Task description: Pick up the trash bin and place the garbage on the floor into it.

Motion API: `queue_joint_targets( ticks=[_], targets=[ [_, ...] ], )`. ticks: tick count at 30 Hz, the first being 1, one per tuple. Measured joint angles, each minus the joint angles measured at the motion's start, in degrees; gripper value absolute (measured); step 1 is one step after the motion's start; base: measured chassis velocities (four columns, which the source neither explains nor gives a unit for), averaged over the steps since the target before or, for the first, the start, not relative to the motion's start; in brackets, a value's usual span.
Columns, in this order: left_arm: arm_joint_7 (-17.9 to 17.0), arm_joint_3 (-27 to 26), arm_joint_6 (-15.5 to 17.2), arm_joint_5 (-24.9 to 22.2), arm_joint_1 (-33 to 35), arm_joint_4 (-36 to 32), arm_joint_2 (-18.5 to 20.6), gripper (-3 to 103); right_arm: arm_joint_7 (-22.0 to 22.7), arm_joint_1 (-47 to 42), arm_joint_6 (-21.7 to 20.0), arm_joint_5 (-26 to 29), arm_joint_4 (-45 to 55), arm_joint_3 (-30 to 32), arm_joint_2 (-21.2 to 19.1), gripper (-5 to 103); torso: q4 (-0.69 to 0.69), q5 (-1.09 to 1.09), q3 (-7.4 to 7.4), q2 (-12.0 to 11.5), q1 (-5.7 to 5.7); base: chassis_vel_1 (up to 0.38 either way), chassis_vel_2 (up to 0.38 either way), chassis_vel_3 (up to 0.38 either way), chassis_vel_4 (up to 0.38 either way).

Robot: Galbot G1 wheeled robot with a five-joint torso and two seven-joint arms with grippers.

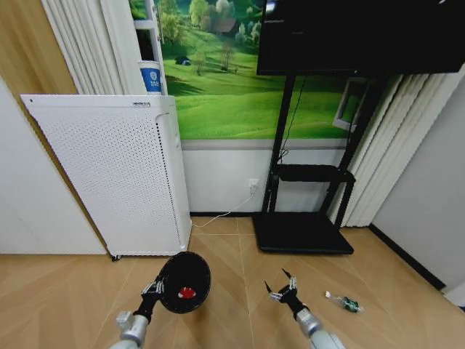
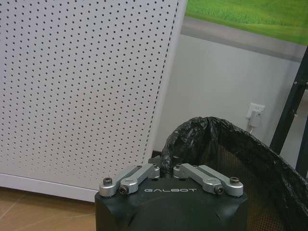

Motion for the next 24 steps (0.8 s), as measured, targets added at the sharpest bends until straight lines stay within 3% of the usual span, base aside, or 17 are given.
queue_joint_targets(
  ticks=[4, 9, 16, 24],
  targets=[
    [0.0, -0.2, 0.0, -0.2, -0.3, -0.1, -0.1, 6, -1.8, 0.0, 0.4, -0.9, -3.0, 0.5, -1.3, 100, 0.00, 0.00, 0.00, 0.0, 0.00, -0.006, -0.001, 0.013, 0.003],
    [-0.5, -0.1, 0.0, -0.1, -1.7, 0.3, -0.3, 6, -2.9, 0.6, 1.5, -3.4, -8.5, 1.0, -2.4, 86, -0.02, 0.00, 0.00, 0.0, 0.00, 0.000, 0.000, 0.000, 0.000],
    [-0.7, -0.1, 0.0, 0.2, -2.0, 0.6, -0.6, 6, -1.1, 7.3, 3.8, -8.5, -20.1, 0.3, -0.8, 86, 0.00, 0.02, 0.00, 0.0, 0.00, 0.000, 0.000, 0.000, 0.000],
    [-0.7, -0.2, 0.0, 0.4, -2.4, 0.0, 0.7, 6, 0.1, 13.2, 3.6, -14.8, -28.0, 0.3, -0.1, 86, 0.00, 0.01, 0.00, 0.0, 0.00, 0.000, 0.000, 0.000, 0.000]
  ],
)
